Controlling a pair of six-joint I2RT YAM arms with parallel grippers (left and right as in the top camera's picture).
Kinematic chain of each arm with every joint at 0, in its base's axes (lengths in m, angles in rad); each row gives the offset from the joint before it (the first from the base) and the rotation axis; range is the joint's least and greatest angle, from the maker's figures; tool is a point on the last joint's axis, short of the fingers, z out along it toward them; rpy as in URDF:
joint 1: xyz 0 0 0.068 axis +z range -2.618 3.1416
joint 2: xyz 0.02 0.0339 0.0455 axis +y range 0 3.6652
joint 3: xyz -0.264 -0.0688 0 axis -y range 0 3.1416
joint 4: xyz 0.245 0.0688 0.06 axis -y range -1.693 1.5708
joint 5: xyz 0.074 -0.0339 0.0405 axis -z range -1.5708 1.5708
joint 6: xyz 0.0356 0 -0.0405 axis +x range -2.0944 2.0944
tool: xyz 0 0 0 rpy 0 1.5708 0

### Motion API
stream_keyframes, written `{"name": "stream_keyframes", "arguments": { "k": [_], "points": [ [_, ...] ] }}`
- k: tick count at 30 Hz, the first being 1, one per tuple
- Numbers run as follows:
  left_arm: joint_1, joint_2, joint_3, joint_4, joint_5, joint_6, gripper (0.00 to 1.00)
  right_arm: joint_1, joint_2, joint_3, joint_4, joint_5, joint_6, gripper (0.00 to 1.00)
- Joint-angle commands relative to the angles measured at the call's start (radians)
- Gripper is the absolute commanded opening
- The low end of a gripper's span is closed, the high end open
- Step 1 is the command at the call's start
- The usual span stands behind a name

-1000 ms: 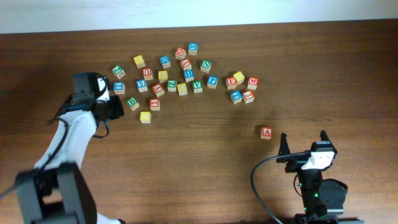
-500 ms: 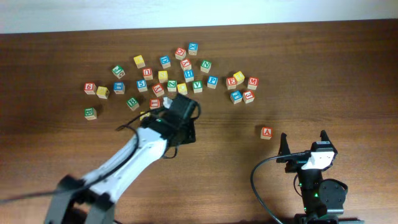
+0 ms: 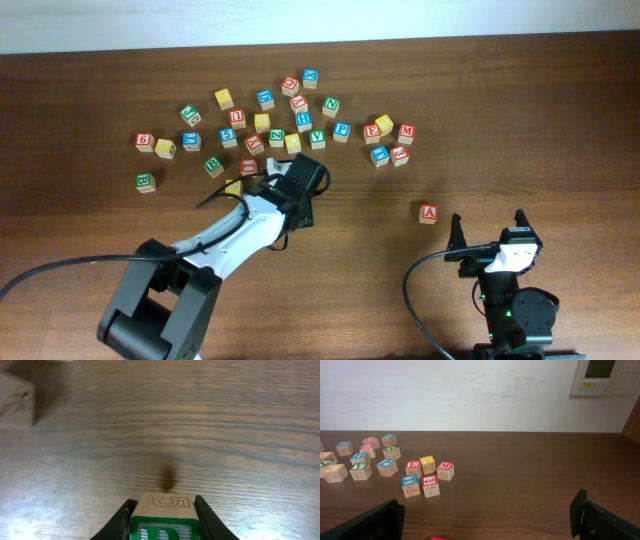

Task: Spell out RSS
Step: 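Carry the R block forward and lower it onto the open table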

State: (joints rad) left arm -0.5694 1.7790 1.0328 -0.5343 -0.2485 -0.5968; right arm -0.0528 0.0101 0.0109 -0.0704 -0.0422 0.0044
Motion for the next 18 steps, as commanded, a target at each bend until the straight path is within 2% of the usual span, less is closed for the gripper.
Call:
{"name": "stream_keyframes", "arguments": {
  "k": [1, 9, 12, 14, 16, 18],
  "points": [
    [-0.004, 0.019, -0.006, 0.027, 0.042, 0.076, 0.28, -0.006, -0.007, -0.005, -0.005, 0.002, 0.011, 0.98],
    [-0.004, 0.042, -0.006, 0.052, 0.042, 0.076, 0.28, -0.006, -0.007, -0.005, -0.005, 0.002, 0.011, 0.98],
    [-0.004, 0.042, -0.006, 0.071, 0.042, 0.076, 0.34, -0.006, -0.007, -0.005, -0.005, 0.002, 0.011, 0.98],
    [-0.004, 0.042, -0.006, 0.098, 0.042, 0.076, 0.30, -0.006, -0.007, -0.005, -0.005, 0.002, 0.011, 0.98],
    [-0.004, 0.042, -0.006, 0.104, 0.042, 0.076, 0.18, -0.006, -0.007, -0.005, -0.005, 0.002, 0.011, 0.98],
    [-0.002, 0.034, 0.002, 0.087, 0.042, 0.076, 0.40, -0.006, -0.007, -0.005, -0.005, 0.002, 0.011, 0.98]
  ]
}}
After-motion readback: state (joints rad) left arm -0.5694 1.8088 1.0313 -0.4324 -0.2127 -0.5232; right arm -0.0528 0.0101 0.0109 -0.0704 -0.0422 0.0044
